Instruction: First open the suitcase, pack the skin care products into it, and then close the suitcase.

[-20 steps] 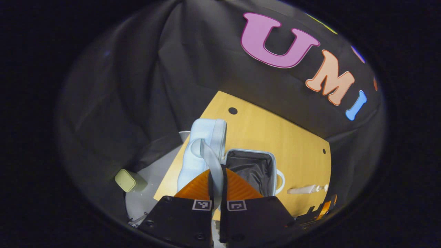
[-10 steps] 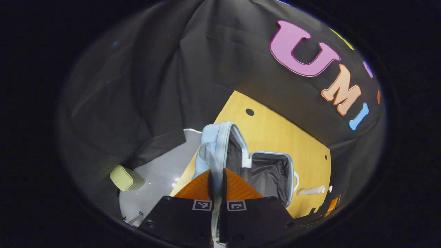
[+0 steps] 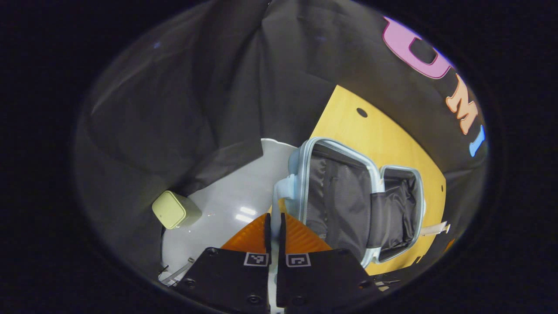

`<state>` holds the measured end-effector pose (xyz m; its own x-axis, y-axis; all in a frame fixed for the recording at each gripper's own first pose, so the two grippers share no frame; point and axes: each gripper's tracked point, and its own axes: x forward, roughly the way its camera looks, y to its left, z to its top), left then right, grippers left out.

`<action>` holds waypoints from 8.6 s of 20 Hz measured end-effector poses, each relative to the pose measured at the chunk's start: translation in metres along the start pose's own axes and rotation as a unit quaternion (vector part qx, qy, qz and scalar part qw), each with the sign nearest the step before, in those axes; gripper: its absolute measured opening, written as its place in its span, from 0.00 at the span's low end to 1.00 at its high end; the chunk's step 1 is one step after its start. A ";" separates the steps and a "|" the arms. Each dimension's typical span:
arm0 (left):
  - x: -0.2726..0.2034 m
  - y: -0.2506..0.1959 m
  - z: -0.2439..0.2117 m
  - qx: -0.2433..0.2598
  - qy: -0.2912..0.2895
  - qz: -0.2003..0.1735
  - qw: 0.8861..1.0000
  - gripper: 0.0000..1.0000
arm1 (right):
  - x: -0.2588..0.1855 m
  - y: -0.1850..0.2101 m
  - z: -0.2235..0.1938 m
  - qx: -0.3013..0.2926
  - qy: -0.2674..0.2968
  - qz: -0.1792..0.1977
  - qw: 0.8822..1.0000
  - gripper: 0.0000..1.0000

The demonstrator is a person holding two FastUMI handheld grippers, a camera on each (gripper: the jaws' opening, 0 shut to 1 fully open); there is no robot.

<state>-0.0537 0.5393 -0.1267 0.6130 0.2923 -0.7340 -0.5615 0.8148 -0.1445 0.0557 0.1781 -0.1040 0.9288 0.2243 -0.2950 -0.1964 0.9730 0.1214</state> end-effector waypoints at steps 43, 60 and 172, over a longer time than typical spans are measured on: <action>-0.040 -0.559 -0.173 0.238 -0.295 -0.253 0.890 0.89 | 0.043 -0.230 -0.110 0.024 0.133 -0.062 0.989 0.94; 0.078 -0.570 -0.230 0.194 -0.142 -0.182 0.953 0.43 | 0.095 -0.239 -0.153 0.022 0.181 -0.006 0.983 0.97; -0.124 -0.035 0.009 -0.152 -0.183 -0.187 0.953 0.02 | 0.085 -0.071 -0.059 0.028 0.175 -0.062 0.982 0.94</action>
<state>-0.1055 0.4792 -0.0248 0.9237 0.2107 -0.3200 -0.3665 0.7295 -0.5775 0.1300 0.1313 -0.1934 0.7777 0.1193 -0.6172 -0.0618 0.9916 0.1138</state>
